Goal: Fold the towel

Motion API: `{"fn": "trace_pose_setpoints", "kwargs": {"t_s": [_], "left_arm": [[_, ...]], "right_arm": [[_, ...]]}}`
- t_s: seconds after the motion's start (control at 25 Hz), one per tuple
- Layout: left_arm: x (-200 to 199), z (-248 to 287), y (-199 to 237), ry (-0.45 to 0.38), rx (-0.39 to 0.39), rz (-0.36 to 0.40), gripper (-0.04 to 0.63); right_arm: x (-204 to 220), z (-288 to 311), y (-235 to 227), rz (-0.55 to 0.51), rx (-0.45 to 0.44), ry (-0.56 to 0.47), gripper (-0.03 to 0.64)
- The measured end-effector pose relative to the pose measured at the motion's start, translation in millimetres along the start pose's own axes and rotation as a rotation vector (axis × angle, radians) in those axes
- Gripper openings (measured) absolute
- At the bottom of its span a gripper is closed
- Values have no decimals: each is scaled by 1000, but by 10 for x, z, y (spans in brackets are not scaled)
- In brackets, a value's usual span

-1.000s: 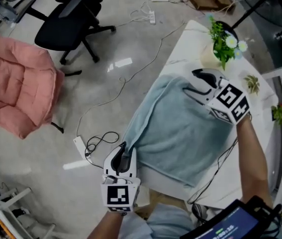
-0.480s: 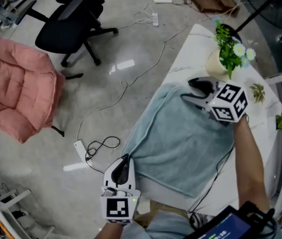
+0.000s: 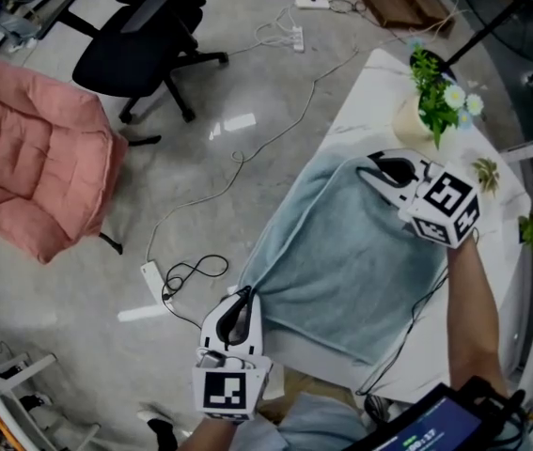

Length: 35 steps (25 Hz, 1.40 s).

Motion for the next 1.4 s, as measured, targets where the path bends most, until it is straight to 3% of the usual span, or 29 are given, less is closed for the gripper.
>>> {"fn": "trace_pose_setpoints", "kwargs": {"t_s": [0.52,0.96,1.4], "left_arm": [[-71,-131,-10,-52,41,-11,18],[-103,-245,87,-61,18,-47,18],[183,-113,278,-15,-9,-89,18]], "right_arm": [[-196,-176,114,-44,136,-18,67],[-544,-162,197,-103,125,-44,58],[-421,249,167,-118,115,50,81]]}}
Point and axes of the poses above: the fingertips, and each gripper's own axes: z forward along the fingers, y to its left, x out of its underside, the point moved 8 cm from there along -z, backward along the fingers, and after that the axes turned 1 degree about -z, right-handed, at the moved point
